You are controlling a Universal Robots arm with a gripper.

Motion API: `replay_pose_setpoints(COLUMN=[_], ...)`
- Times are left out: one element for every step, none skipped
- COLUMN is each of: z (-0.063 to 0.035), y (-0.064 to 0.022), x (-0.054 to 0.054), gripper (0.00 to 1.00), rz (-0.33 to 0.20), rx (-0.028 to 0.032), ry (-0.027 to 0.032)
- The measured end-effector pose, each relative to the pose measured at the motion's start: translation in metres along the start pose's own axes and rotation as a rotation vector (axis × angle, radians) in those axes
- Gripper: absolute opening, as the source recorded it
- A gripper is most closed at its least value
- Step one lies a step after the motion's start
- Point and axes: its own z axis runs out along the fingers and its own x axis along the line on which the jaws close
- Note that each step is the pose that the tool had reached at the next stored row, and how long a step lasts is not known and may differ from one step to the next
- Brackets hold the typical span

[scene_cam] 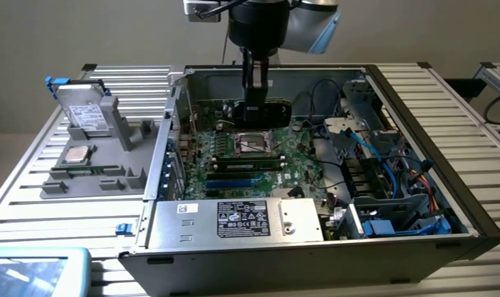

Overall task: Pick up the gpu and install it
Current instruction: 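Insert the gpu into the slot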

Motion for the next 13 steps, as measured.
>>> replay_pose_setpoints(z=[0.0007,0.0019,0.0029,0.0038,0.0046,0.0055,0.0063,0.0071,0.0079,0.0086,0.0095,0.0107,0.0118], y=[0.0003,0.0006,0.0008,0.0012,0.0013,0.0013,0.0015,0.0018,0.0021,0.0026,0.0034,0.0039,0.0043], x=[0.0,0.0,0.0,0.0,0.001,0.001,0.002,0.002,0.002,0.002,0.002,0.003,0.003], gripper=[0.28,0.28,0.28,0.28,0.28,0.28,0.28,0.28,0.28,0.28,0.28,0.28,0.28], rz=[0.0,0.0,0.0,0.0,-0.001,-0.001,-0.001,-0.002,-0.002,-0.003,-0.004,-0.006,-0.007], rx=[0.0001,0.0003,0.0004,0.0004,0.0006,0.0007,0.0008,0.0009,0.001,0.001,0.0011,0.0011,0.0011], ry=[0.0032,0.0046,0.0061,0.0088,0.0107,0.012,0.0142,0.0161,0.0175,0.018,0.0181,0.0182,0.0183])
